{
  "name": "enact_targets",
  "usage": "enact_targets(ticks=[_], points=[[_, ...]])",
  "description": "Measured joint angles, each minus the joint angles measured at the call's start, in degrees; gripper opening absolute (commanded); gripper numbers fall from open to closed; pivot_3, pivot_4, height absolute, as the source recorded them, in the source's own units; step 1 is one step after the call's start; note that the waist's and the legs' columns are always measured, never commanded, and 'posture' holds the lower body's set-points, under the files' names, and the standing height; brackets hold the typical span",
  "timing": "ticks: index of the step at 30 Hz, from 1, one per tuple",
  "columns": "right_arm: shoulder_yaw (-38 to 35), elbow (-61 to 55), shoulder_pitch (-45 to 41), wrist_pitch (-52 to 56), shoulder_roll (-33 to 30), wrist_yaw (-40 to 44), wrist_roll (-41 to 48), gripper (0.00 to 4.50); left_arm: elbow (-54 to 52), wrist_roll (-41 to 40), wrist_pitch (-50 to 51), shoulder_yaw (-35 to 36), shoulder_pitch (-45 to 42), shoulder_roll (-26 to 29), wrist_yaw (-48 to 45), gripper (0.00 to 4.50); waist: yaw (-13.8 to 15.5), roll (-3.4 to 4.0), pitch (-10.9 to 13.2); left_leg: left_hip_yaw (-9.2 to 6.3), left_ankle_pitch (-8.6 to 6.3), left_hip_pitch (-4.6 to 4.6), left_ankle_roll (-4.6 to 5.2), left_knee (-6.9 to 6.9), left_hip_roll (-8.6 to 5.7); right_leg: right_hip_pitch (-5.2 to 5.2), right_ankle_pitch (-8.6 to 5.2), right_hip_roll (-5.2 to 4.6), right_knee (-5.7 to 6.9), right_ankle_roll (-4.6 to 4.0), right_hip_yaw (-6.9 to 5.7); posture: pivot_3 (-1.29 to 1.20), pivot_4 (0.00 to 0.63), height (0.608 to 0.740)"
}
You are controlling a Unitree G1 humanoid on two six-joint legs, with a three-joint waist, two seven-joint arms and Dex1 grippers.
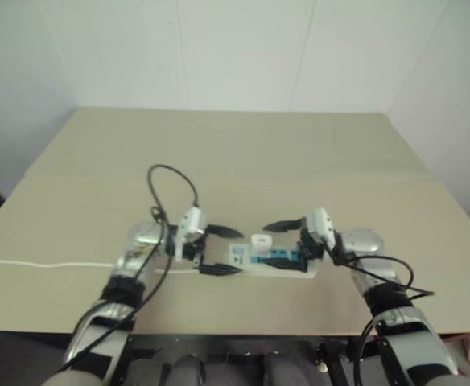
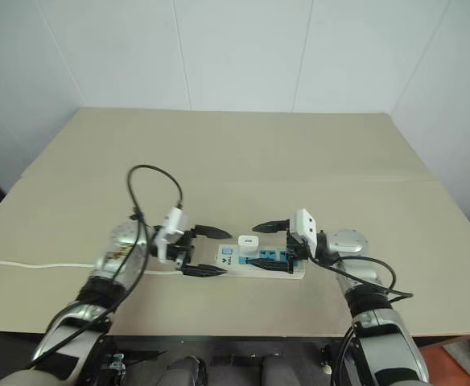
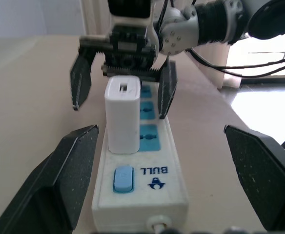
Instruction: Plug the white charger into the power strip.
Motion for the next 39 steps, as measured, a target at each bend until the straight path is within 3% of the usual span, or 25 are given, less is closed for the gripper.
enact_targets(ticks=[2,7,13,19,32,39], points=[[-2.6,-3.4,1.7,0.8,-4.7,0.3,1.5,4.5,-3.6,-2.1,3.2,1.6,2.0,6.8,-1.3,4.49,-0.1,0.41,0.3,0.05,0.0,-0.01,0.0,0.0,-0.01,-0.05,-0.04,-0.01,0.01,0.07,0.04,0.0,0.15,0.74],[-9.4,-8.8,2.6,3.9,-19.5,2.2,3.3,4.5,-3.3,-1.7,0.8,2.0,8.2,15.4,-1.8,4.49,0.1,0.71,0.6,0.15,0.0,-0.03,0.0,-0.26,0.01,-0.24,-0.17,-0.01,-0.08,-0.06,0.07,0.0,0.15,0.74],[-14.0,-15.9,13.5,10.4,-31.6,3.4,3.4,4.5,-1.9,-1.3,-1.8,2.8,13.1,19.5,-1.7,4.49,0.3,0.63,0.5,0.18,0.01,-0.35,0.01,-0.6,0.06,-0.78,-0.25,0.02,0.06,-0.28,0.06,0.0,0.15,0.74],[-17.5,-23.3,21.9,13.9,-33.3,0.4,3.4,4.5,-2.0,-1.3,-2.1,2.9,13.7,18.4,-0.4,4.49,0.0,0.62,0.6,0.25,0.01,-0.31,0.0,-0.58,0.05,-0.76,-0.3,0.01,0.07,-0.18,0.13,0.0,0.15,0.74],[-21.3,-30.0,28.8,18.5,-33.1,-5.7,4.0,4.5,-4.0,-3.3,1.7,2.9,10.2,12.9,1.9,4.49,0.2,0.58,0.6,0.24,0.03,-0.36,-0.02,-0.54,0.04,-0.74,-0.3,0.02,0.04,-0.16,0.12,0.0,0.15,0.74],[-24.4,-32.1,31.7,19.1,-33.2,-6.1,4.4,4.5,1.3,-2.6,-0.9,2.7,6.6,10.7,-0.3,4.49,0.0,0.57,0.6,0.24,0.03,-0.29,-0.02,-0.53,0.04,-0.7,-0.3,0.04,0.06,-0.14,0.13,0.0,0.15,0.74]])
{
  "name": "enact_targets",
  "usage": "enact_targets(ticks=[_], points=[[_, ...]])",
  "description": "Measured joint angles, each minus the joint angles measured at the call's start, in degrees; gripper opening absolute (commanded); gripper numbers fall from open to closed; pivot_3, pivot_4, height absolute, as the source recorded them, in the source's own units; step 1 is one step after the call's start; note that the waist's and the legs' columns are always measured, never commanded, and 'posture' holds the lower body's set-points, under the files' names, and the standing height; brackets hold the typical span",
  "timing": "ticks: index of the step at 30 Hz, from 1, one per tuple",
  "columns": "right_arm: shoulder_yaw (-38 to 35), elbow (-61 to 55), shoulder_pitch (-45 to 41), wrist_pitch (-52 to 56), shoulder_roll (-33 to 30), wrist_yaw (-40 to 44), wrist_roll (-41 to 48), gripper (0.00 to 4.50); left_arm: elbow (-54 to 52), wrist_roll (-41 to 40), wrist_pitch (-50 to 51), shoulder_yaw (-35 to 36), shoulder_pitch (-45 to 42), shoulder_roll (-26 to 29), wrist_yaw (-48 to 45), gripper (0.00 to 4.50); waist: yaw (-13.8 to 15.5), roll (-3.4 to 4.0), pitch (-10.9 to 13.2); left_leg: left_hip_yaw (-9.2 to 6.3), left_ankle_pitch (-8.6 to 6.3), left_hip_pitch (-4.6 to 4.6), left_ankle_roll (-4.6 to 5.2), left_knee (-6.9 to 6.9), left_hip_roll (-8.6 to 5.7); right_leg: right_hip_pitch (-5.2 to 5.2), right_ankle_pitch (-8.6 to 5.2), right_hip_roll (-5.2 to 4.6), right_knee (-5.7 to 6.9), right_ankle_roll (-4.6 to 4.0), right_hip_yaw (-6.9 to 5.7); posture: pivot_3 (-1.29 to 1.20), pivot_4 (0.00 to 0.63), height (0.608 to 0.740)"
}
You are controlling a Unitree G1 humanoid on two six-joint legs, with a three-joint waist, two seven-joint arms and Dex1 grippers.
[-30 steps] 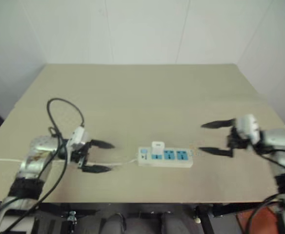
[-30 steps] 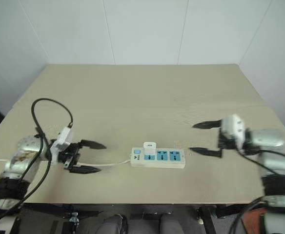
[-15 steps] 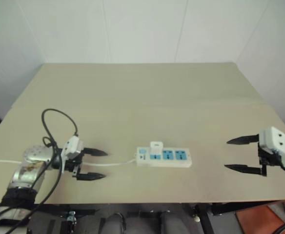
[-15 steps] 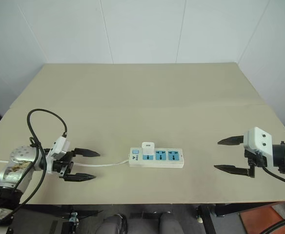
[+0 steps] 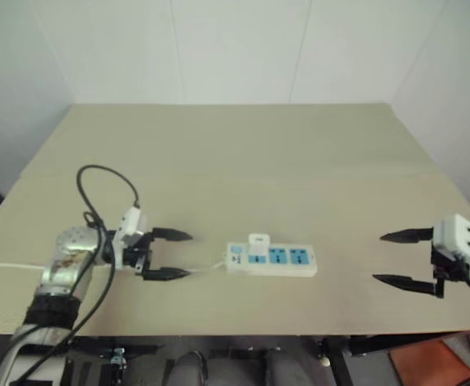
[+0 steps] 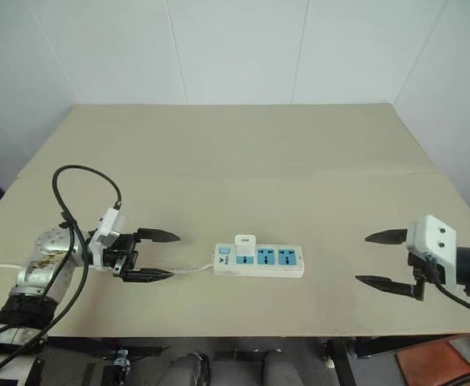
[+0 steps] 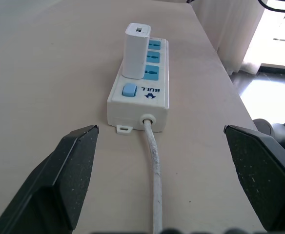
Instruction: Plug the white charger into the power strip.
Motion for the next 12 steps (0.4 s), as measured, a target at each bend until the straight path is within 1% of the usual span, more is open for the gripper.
enact_targets(ticks=[4,8,12], points=[[-0.2,-0.4,0.6,0.1,-0.1,0.0,-0.2,4.5,2.6,0.7,-1.8,0.0,-1.1,-0.6,-0.6,4.49,0.0,0.0,0.0,-0.01,0.0,-0.01,0.0,0.01,0.0,0.0,0.0,0.0,0.01,0.0,0.0,0.0,0.15,0.74],[-0.2,-0.3,0.5,-0.3,-0.1,0.0,-0.7,4.5,4.4,0.7,-4.2,0.5,-3.2,-3.4,0.0,4.49,0.2,-0.02,0.0,-0.01,0.0,-0.05,0.0,0.09,-0.01,0.02,0.01,-0.01,0.0,0.02,-0.01,0.0,0.15,0.74],[0.1,-0.3,-0.2,-0.4,0.0,-0.8,-1.2,4.5,4.7,0.6,-4.4,0.6,-3.6,-3.5,-0.4,4.49,0.0,-0.02,0.0,-0.01,0.0,-0.05,0.0,0.09,-0.01,0.01,0.02,-0.01,0.0,0.02,0.0,0.0,0.15,0.74]])
